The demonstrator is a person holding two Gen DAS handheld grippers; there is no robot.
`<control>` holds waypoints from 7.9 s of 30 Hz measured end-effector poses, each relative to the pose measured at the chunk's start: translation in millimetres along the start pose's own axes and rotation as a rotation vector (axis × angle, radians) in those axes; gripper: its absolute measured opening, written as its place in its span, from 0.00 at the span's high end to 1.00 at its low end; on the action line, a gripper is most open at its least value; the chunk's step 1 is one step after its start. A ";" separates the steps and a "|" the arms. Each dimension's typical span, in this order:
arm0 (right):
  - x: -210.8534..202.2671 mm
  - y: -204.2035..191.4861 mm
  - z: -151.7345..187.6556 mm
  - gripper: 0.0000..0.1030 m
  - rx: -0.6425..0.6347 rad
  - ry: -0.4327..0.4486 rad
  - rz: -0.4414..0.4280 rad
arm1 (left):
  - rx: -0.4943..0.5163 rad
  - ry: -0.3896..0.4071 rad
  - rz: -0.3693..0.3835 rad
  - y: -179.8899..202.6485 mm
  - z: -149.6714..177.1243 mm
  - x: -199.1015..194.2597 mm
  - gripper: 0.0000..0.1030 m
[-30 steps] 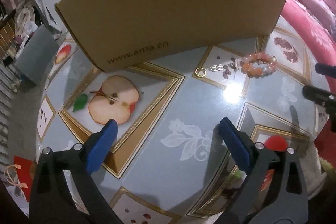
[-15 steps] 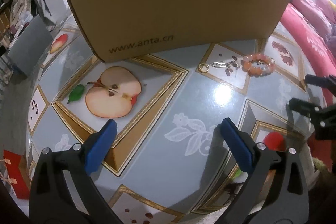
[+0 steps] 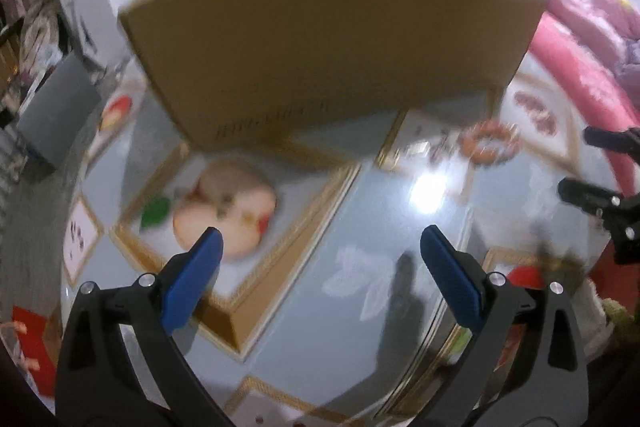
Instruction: Organize jewelry
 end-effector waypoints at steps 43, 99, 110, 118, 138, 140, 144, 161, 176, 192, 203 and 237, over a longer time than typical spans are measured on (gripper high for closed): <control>2.4 -29.4 -24.8 0.30 0.003 0.110 -0.160 | 0.084 -0.030 0.094 33.6 -19.6 23.9 0.90; -21.1 -5.6 -56.5 0.91 -0.171 0.138 -0.077 | 0.032 0.001 0.092 12.6 -12.6 14.4 0.90; -54.7 68.1 -47.6 0.91 0.048 0.182 -0.002 | 0.031 0.001 0.092 11.7 -13.1 14.4 0.90; -48.3 82.7 -35.4 0.91 0.048 0.158 0.043 | 0.032 0.002 0.088 11.8 -12.9 14.3 0.90; -15.2 38.7 -2.0 0.83 -0.191 0.013 0.053 | 0.036 0.009 0.078 13.7 -11.2 15.1 0.90; -16.3 30.1 -12.0 0.83 -0.101 0.057 -0.060 | 0.037 0.010 0.078 13.6 -11.1 15.2 0.90; -1.3 3.8 -16.9 0.83 -0.076 0.049 -0.186 | 0.035 0.009 0.078 13.2 -11.3 15.5 0.90; 34.7 5.1 -18.3 0.84 -0.212 0.004 -0.106 | 0.056 0.014 0.083 16.0 -12.1 14.5 0.90; 27.3 8.1 -18.8 0.94 -0.179 0.022 -0.144 | 0.054 0.020 0.087 15.9 -11.3 13.0 0.90; 38.1 1.4 -23.1 0.89 -0.286 -0.003 -0.176 | 0.059 0.021 0.086 16.8 -10.9 12.1 0.90; 30.6 8.3 -20.8 0.89 -0.202 0.023 -0.180 | 0.056 0.023 0.089 17.3 -11.0 12.2 0.90; -33.2 14.8 -160.4 0.89 -0.109 0.319 -0.167 | 0.080 0.219 0.241 69.6 -145.5 -54.5 0.90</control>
Point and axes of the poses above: each gripper's, at about its wrist camera, not at the fingertips, and x roughly the way its jaws point, y to its right, z to its underside, the point moved 10 cm from there along x, roughly the way its jaws point, and after that the axes turned 14 degrees about -x, right-handed, at the moved point
